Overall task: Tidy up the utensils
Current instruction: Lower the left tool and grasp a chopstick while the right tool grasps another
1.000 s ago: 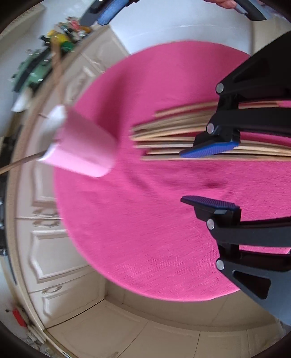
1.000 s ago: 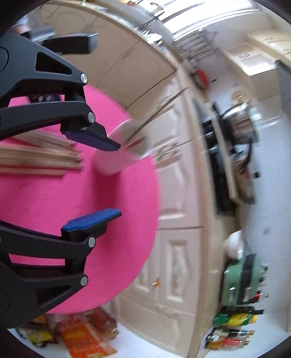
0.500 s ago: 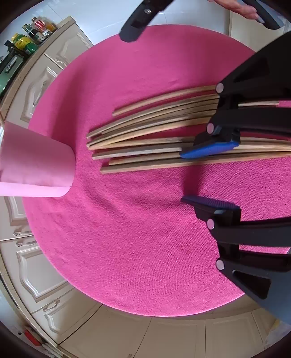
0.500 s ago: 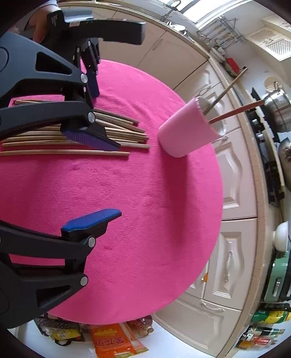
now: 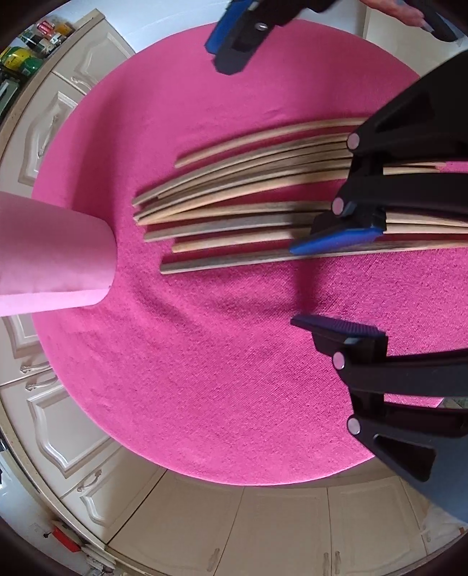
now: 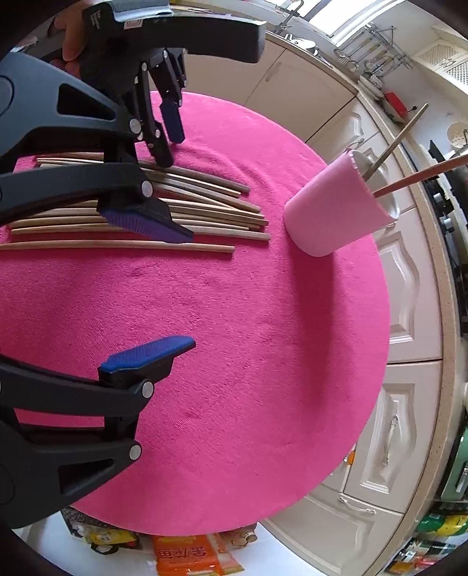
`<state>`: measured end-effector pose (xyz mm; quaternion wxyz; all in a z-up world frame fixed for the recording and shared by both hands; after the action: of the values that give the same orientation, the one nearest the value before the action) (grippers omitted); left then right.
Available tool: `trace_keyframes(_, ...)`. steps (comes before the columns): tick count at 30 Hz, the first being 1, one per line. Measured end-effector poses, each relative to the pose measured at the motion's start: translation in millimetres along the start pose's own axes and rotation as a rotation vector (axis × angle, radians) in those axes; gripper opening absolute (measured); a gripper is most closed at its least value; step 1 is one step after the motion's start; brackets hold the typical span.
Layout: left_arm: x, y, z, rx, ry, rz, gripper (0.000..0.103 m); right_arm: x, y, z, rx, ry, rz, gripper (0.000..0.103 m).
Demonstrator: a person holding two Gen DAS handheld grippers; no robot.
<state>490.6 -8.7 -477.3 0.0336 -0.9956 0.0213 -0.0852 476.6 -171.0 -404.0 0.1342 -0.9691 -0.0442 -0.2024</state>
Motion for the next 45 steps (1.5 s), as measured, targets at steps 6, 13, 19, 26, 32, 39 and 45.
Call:
trace_keyframes(6, 19.9, 20.1, 1.6, 0.068, -0.027, 0.018, 0.037, -5.8, -1.2, 11.8, -0.011, -0.074, -0.006, 0.053)
trace_keyframes(13, 22.9, 28.0, 3.2, -0.070, -0.036, -0.014, 0.006, -13.2, -8.0, 24.7, -0.006, -0.167, -0.027, 0.048)
trace_keyframes(19, 26.3, 16.9, 2.6, -0.167, -0.039, -0.069, 0.005, -15.8, -18.0, 34.9, 0.004, -0.226, -0.057, 0.031)
trace_keyframes(26, 28.5, 14.4, 9.1, -0.166, -0.060, -0.066, 0.009, -16.4, -24.4, 46.6, -0.022, -0.272, -0.063, 0.031)
trace_keyframes(32, 17.3, 16.6, 23.0, -0.163, -0.043, -0.058, 0.009, -13.5, -28.2, 51.5, -0.063, -0.284, -0.076, 0.031)
trace_keyframes(39, 5.1, 6.7, 17.7, -0.192, -0.018, -0.076, 0.006, -11.0, -42.8, 57.5, -0.117, -0.296, -0.102, 0.032)
trace_keyframes(45, -0.8, -12.0, 5.0, -0.241, 0.024, -0.112, 0.005, -11.1, -52.0, 64.7, -0.145, -0.303, -0.136, 0.029)
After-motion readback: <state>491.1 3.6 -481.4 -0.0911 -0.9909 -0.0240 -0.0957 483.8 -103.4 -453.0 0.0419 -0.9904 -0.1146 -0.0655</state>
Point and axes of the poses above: each gripper's, at about its wrist camera, not at the fingertips, and z roughly the way its jaws point, y to its right, x to its top, the point moved 5 cm from there along z, roughly the way its jaws point, and after that the axes turned 1 degree about x, right-handed, at the moved point
